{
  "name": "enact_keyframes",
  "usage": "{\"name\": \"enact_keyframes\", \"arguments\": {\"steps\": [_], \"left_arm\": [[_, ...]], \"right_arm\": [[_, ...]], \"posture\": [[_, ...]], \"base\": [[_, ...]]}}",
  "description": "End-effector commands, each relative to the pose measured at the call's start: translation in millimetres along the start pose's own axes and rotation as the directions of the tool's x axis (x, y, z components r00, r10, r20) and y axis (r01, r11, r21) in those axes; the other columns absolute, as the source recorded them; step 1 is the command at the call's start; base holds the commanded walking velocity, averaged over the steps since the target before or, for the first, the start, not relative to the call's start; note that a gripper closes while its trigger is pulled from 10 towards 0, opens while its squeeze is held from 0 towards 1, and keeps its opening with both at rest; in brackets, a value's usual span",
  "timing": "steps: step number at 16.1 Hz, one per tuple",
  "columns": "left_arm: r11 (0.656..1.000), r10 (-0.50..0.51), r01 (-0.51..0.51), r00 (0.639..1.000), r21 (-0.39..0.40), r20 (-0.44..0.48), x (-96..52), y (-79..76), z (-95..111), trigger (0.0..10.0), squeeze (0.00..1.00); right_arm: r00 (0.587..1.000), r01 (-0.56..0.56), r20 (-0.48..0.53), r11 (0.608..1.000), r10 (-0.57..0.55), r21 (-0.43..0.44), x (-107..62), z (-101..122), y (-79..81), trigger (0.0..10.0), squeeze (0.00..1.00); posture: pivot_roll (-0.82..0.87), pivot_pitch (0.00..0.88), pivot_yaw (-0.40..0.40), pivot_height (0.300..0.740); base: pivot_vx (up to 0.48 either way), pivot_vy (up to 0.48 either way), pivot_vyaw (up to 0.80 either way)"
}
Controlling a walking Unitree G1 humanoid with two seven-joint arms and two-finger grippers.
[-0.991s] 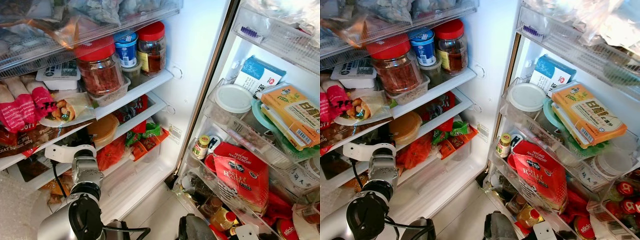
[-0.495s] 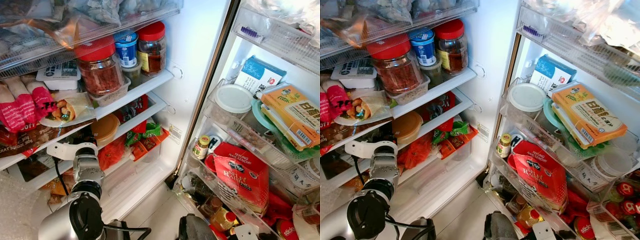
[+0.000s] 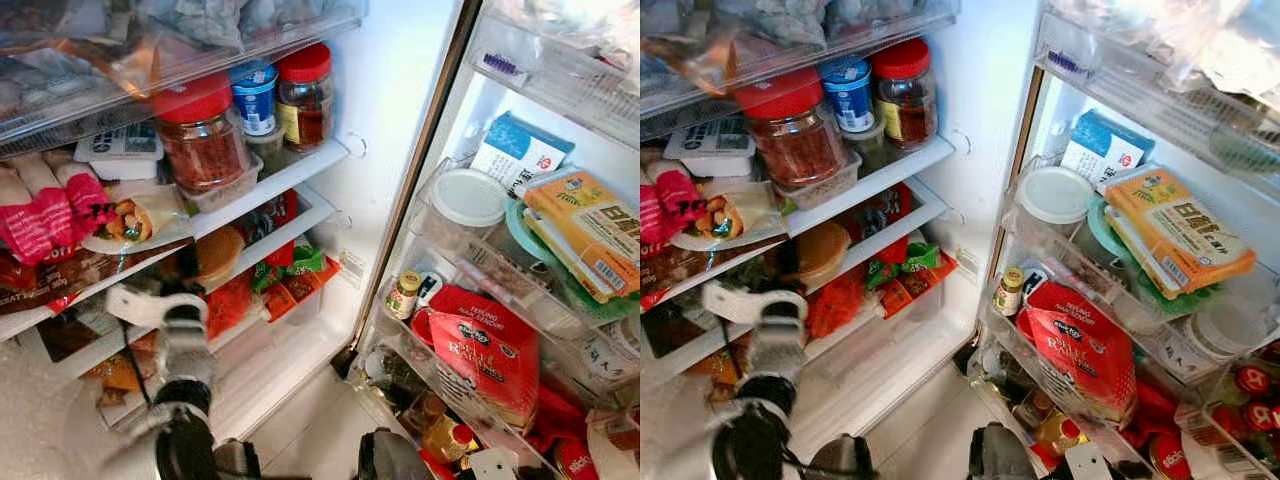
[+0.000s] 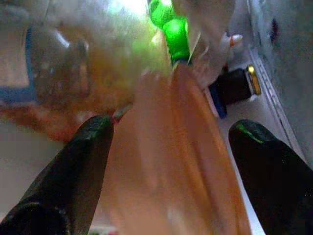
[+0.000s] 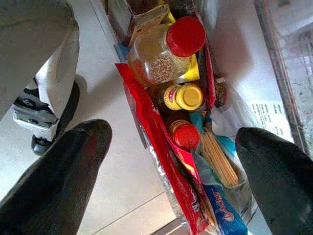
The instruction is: Restocking fridge
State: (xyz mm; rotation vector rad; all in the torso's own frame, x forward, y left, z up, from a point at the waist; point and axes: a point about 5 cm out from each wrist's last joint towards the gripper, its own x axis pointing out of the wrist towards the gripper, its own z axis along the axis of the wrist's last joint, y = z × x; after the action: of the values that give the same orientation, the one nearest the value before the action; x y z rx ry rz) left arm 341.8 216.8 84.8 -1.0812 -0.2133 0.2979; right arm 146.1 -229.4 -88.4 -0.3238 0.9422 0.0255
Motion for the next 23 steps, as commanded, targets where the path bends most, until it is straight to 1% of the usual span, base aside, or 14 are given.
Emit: {"name": "enact_keyframes", "arguments": {"steps": [1,2,8,11,12,13,15,17,21,23], "left_arm": [[1.0,-0.015,0.016,1.0,0.016,-0.009,-0.5,-1.6,0,10.0,0.0],[1.0,-0.023,0.023,1.0,0.017,-0.002,-5.2,-0.5,1,10.0,0.0],[0.999,-0.033,0.033,0.999,0.015,-0.009,-16.8,0.9,8,10.0,0.0],[0.999,-0.049,0.047,0.995,-0.019,-0.088,-35.0,-2.8,1,10.0,0.0],[0.997,-0.033,0.025,0.994,-0.072,-0.101,-39.1,-3.4,-1,10.0,0.0],[0.995,-0.037,0.027,0.993,-0.092,-0.11,-41.3,-5.3,-2,10.0,0.0],[0.997,-0.043,0.032,0.987,-0.074,-0.158,-47.1,-7.8,-9,10.0,0.0],[0.996,-0.046,0.034,0.985,-0.077,-0.164,-46.7,-8.4,-9,10.0,0.0],[0.994,-0.073,0.054,0.976,-0.094,-0.206,-31.0,-16.4,-15,10.0,0.0],[0.993,-0.073,0.051,0.973,-0.107,-0.22,-27.2,-17.6,-20,10.0,0.0]], "right_arm": [[1.0,0.0,-0.017,1.0,0.001,0.005,-2.0,-7,-0.6,10.0,0.0],[1.0,0.0,-0.015,1.0,0.0,0.004,-2.3,-7,-0.6,10.0,0.0],[1.0,-0.004,-0.009,1.0,0.004,0.001,-1.8,-5,2.1,10.0,0.0],[1.0,-0.004,-0.005,1.0,0.004,0.0,-1.1,-3,2.9,10.0,0.0],[1.0,-0.005,-0.003,1.0,0.005,-0.002,-0.9,-3,2.4,10.0,0.0],[1.0,-0.005,-0.002,1.0,0.005,-0.003,-0.7,-2,1.8,10.0,0.0],[1.0,-0.006,0.001,1.0,0.006,-0.004,-0.5,-1,0.5,10.0,0.0],[1.0,-0.006,0.002,1.0,0.006,-0.004,-0.4,-1,0.2,10.0,0.0],[1.0,-0.009,0.012,1.0,0.009,-0.002,-0.2,0,3.4,10.0,0.0],[1.0,-0.009,0.012,1.0,0.009,-0.001,-0.2,0,4.0,10.0,0.0]], "posture": [[-0.14,0.125,-0.059,0.646],[-0.14,0.125,-0.059,0.646],[-0.13,0.103,-0.05,0.646],[-0.13,0.094,-0.047,0.646],[-0.13,0.093,-0.047,0.646],[-0.13,0.093,-0.047,0.646],[-0.12,0.092,-0.047,0.646],[-0.13,0.095,-0.047,0.646],[-0.13,0.107,-0.044,0.646],[-0.14,0.11,-0.043,0.646]], "base": [[0.0,0.0,0.0],[0.0,0.0,0.0],[0.0,0.0,0.0],[0.0,0.0,0.0],[0.0,0.0,0.0],[0.0,0.0,0.0],[0.0,0.0,0.0],[0.0,0.0,0.0],[0.0,0.0,0.0],[0.0,0.0,0.0]]}}
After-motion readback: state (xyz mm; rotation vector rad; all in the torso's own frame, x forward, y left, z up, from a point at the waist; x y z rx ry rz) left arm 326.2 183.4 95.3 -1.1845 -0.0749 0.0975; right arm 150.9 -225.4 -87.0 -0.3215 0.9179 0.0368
